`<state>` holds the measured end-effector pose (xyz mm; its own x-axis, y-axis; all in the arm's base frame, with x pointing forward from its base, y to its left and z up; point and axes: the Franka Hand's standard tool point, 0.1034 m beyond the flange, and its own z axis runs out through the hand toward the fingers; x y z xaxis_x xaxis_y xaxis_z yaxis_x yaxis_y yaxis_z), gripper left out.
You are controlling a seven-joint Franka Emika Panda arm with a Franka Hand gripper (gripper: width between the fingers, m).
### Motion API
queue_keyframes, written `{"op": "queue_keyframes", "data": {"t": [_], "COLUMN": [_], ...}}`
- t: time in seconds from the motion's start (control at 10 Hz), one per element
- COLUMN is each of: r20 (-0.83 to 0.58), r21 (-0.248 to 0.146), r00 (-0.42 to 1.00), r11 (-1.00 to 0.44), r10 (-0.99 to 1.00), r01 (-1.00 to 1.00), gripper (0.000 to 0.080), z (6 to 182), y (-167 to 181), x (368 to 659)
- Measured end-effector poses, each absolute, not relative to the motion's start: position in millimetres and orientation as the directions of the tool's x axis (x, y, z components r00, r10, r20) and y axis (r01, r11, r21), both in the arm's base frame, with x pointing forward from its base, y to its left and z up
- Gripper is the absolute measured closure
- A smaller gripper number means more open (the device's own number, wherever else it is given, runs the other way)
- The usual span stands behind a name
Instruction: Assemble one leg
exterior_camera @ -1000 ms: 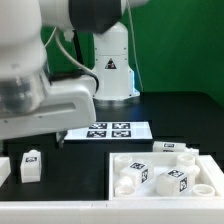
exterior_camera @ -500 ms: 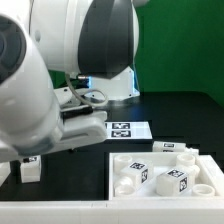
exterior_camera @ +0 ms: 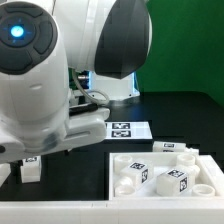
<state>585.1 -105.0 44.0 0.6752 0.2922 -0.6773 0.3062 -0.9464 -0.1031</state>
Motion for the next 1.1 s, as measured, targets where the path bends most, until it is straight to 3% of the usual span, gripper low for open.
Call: {"op": "queue_keyframes", "data": {"t": [0.4, 0.5, 0.7, 1.1], "r20": [-0.678, -0.675, -0.672, -0.671], "r21": [-0.104, -0.088, 0.062, 0.051], "r00": [0.674, 0.684, 0.736, 0.734], "r11": [-0.946, -0.951, -0.985, -0.982], "r10": [0.292, 0.277, 0.079, 0.103], "r01": [0.306, 0.297, 0.161, 0.183], "gripper": [0.0151, 0.0151, 0.0151, 0.0151], "z": [43.2, 43.7, 43.9, 42.1], "y": [-105.3, -109.5, -130.3, -135.0], "x": [584.6, 586.2, 588.8, 591.2]}}
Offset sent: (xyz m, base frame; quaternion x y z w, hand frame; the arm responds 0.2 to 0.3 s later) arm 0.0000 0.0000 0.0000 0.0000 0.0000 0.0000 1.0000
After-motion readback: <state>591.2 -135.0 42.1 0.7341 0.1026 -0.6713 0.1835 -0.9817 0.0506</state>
